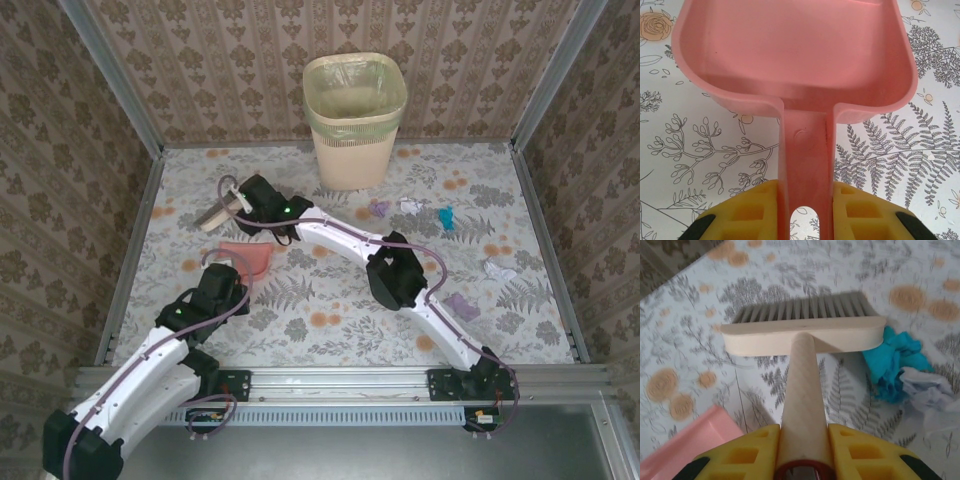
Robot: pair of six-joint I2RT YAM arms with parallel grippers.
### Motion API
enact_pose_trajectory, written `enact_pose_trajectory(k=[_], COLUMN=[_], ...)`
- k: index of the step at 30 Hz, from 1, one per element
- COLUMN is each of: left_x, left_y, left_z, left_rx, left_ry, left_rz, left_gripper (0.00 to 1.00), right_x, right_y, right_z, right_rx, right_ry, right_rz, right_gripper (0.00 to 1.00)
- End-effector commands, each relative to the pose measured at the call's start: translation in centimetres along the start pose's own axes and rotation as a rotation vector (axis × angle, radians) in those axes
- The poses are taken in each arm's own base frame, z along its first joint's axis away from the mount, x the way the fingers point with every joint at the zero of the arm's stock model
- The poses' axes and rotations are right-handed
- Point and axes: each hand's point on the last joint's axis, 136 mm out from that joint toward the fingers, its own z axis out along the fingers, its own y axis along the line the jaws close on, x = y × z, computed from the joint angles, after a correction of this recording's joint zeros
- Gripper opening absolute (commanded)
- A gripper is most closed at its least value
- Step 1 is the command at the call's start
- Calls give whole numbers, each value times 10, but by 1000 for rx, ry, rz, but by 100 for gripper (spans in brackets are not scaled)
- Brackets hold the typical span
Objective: Sweep away the paper scraps from the table
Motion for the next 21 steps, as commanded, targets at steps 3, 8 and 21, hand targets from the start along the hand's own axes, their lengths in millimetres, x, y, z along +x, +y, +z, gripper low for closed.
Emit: enact_pose_trajectory(k=[3, 8, 21], left_x=[5, 6, 12], left_y=[-4, -10, -31], left_z=[3, 6, 10], left_rx=[30, 53, 135], left_ry=[23, 40, 82], left_rz=[-6, 10, 76], left_gripper=[0, 0, 0], right_x=[-1, 25, 50], right_y=[-5, -12, -38], right_z=[-46, -68, -148], right_rx=[-21, -18, 26], right_ry=[-76, -32, -95], right_rz=[81, 126, 293], right_gripper=[0, 0, 0])
